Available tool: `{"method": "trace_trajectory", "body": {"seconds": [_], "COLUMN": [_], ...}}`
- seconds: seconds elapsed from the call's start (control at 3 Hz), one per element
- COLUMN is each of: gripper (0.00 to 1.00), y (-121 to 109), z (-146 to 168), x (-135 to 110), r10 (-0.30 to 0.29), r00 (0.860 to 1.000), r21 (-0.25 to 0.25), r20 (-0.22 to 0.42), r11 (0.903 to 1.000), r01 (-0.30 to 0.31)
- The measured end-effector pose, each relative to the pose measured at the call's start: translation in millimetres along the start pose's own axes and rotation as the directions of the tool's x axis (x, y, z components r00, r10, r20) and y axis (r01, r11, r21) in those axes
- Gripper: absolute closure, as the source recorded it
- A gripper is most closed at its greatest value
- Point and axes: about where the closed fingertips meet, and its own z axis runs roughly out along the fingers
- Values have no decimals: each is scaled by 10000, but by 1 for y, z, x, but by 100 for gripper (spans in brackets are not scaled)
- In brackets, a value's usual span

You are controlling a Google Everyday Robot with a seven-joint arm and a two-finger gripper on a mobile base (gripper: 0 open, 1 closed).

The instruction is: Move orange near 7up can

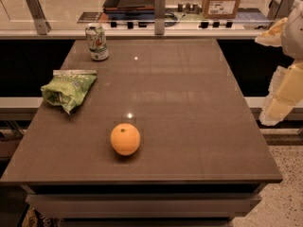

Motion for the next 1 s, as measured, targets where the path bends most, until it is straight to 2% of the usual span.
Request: {"method": "trace_trajectory", "body": {"seconds": [0.33, 0.67, 1.0], "gripper": [0, 0, 0], "y": [4, 15, 35], "z": [10, 33, 42], "x": [-3, -12, -35], "r10": [-400, -377, 62], "r00": [9826, 9305, 8396], "r21": [-587, -1209, -1540], "r20": [1815, 3642, 5431], "r11": [9969, 9888, 9837], "r01": [514, 874, 924]}}
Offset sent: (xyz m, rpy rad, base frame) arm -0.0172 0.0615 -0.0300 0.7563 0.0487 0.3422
